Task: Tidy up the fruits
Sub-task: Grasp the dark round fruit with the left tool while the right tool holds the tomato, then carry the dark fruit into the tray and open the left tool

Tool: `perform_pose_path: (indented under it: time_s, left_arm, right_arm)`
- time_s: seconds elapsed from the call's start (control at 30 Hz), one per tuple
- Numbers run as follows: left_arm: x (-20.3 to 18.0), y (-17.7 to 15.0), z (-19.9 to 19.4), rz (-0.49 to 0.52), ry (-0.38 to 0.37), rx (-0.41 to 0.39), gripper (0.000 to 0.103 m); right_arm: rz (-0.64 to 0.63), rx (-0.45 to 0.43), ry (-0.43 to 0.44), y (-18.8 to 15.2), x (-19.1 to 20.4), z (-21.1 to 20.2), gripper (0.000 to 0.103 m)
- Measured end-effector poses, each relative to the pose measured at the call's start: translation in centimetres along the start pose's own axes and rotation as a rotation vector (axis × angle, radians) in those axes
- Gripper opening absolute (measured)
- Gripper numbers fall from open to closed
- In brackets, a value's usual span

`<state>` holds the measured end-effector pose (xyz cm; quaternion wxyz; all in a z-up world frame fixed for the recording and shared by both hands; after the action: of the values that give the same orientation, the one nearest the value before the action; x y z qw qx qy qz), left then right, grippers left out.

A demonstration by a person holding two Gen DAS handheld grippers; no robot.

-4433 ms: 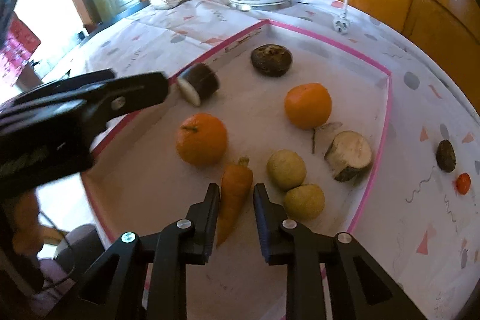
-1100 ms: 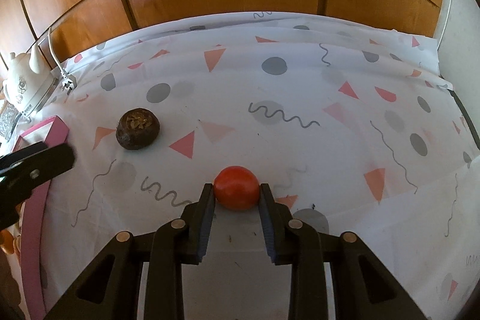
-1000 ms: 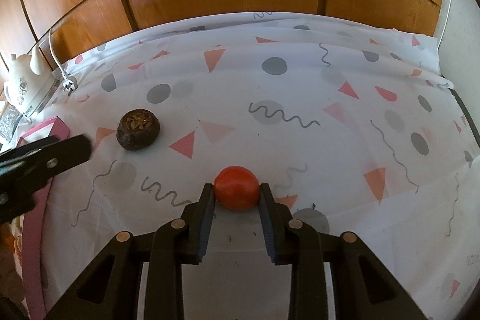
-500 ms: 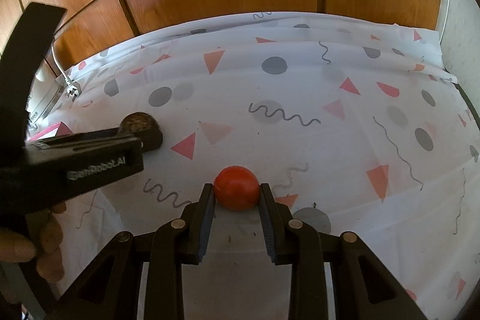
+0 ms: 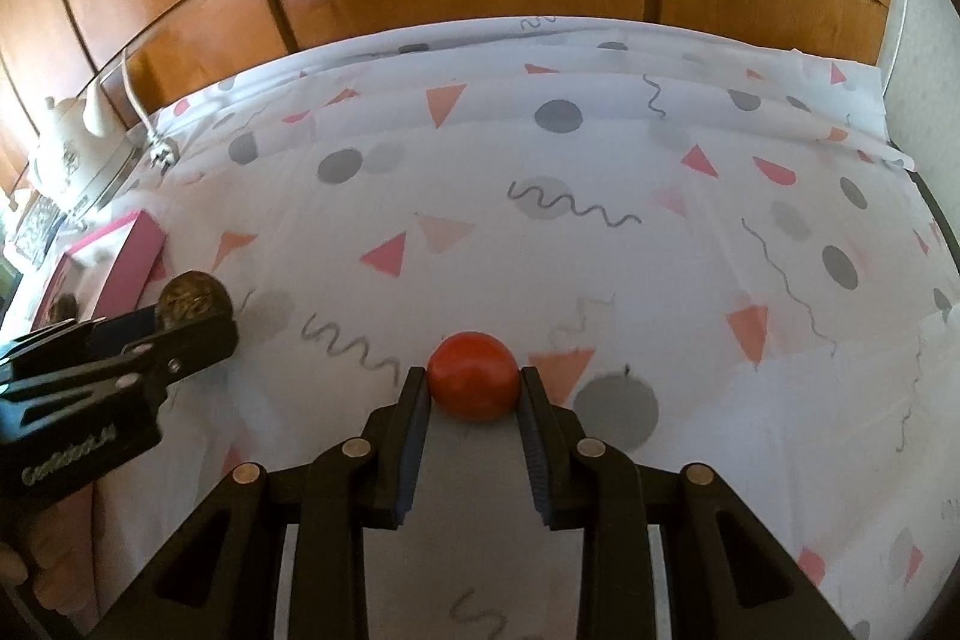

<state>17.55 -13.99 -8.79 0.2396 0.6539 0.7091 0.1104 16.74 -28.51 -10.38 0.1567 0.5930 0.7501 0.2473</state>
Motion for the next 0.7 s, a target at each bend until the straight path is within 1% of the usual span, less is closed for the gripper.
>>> perform_pose_path:
  time_s: [0.1, 0.3, 0.4, 0.53, 0.7]
  left_arm:
    - [0.5, -2.0, -0.7, -0.020, -0.006, 0.033, 0.044]
    - [0.7, -5.0, -2.0, 0.008, 0.018, 0.011, 0.044]
    - [0.6, -6.1, -2.5, 0.035, 0.028, -0.025, 0.044]
    - [0.3, -7.6, -2.6, 0.070, 0.023, -0.084, 0.045]
    - [0.3, -7.6, -2.5, 0.094, 0.018, -0.100, 0.045]
  right_arm:
    - [-0.013, 0.003, 0.001, -0.9, 0.5, -0.7, 0.029]
    - [-0.038, 0.013, 0.020, -3.0, 2.0, -2.2, 0.029]
    - [-0.045, 0.013, 0.022, -4.0, 2.7, -2.9, 0.029]
    - [-0.051, 0.010, 0.019, -5.2, 3.7, -3.6, 0.029]
    - [-0.060, 0.000, -0.017, -5.8, 4.3, -3.9, 0.029]
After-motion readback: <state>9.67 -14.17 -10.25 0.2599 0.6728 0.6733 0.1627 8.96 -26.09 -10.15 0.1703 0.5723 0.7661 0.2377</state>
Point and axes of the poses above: each gripper's, at about its wrist camera, not at the fingertips, and z roughly the way its jaws point, x to its left, y to its top, the point moved 5 cm from there along z, roughly the way its jaws point, and after that the axes turned 11 degrees about -z, right-handed, at the moved point
